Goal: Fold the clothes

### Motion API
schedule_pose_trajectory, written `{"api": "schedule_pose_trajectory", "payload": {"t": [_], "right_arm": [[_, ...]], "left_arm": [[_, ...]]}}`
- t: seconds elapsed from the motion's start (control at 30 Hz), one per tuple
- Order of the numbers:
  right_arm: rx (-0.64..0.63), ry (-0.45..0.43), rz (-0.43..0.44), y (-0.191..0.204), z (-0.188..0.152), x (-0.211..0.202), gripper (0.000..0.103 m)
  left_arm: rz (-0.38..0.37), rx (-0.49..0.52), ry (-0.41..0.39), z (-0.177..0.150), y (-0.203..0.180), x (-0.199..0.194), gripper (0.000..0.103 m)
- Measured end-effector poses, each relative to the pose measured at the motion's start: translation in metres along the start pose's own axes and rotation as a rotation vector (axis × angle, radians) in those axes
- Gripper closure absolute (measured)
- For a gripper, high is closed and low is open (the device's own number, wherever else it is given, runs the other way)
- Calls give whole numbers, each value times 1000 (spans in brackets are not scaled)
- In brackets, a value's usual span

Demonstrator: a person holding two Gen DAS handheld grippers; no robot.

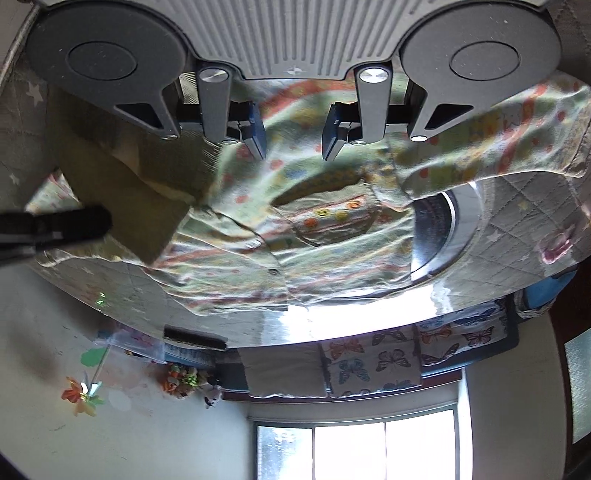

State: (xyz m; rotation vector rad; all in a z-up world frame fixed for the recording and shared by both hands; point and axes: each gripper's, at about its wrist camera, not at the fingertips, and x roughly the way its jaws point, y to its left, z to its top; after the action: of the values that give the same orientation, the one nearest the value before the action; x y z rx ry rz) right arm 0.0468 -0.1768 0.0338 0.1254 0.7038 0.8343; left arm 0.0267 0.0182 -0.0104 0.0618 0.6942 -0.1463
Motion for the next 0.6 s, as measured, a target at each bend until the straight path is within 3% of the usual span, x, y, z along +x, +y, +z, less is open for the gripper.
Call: {"api": "schedule_pose_trajectory", "payload": {"t": [0.27, 0.6], "right_arm": [[-13, 22, 15, 4, -1, 10, 98], [-92, 99, 49, 18, -9, 26, 93]], "left_arm": [[-33, 96, -33, -9, -17, -6, 68], [-138, 182, -43, -21, -35, -10, 67]]}}
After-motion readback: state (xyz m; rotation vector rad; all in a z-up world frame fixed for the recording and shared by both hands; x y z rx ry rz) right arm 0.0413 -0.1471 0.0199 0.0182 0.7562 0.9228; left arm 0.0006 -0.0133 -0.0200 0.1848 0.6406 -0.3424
